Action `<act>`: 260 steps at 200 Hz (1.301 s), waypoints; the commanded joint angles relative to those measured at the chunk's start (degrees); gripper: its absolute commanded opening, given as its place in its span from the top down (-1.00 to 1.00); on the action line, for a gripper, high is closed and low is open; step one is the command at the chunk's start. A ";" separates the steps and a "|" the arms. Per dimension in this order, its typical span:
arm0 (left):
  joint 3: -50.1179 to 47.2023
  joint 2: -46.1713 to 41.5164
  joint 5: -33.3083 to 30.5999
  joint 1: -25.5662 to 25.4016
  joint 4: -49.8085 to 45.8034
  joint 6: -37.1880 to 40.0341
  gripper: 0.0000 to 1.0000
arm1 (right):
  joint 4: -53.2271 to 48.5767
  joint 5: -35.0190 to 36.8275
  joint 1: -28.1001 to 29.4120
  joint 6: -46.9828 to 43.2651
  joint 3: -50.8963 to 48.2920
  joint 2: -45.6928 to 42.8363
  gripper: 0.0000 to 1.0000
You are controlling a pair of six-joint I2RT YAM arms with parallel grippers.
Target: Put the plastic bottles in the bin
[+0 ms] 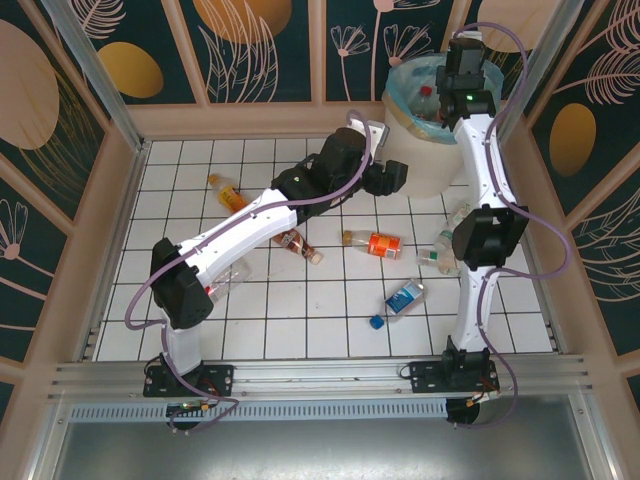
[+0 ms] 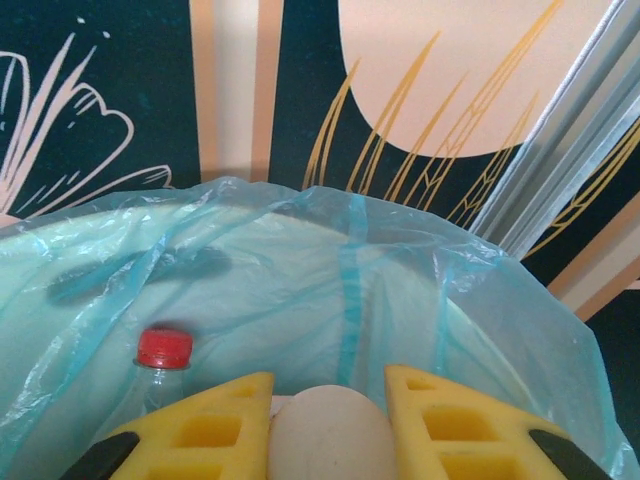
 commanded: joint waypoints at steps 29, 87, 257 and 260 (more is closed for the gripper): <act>1.49 -0.11 -0.02 0.02 0.32 1.03 -0.56 | -0.88 -2.64 1.86 2.29 0.22 -3.04 0.84; 1.44 -0.18 -0.11 0.01 0.73 0.42 -0.56 | -1.71 -9.62 3.85 4.16 -1.68 -4.62 0.89; 1.58 -0.74 -0.33 0.09 -0.07 -0.26 -0.56 | -8.53 -9.71 2.72 5.54 -0.61 -3.26 -0.17; 1.58 -0.94 -0.48 0.02 -0.10 -0.24 -0.55 | -8.54 -9.91 2.72 5.75 -0.55 -3.81 -0.17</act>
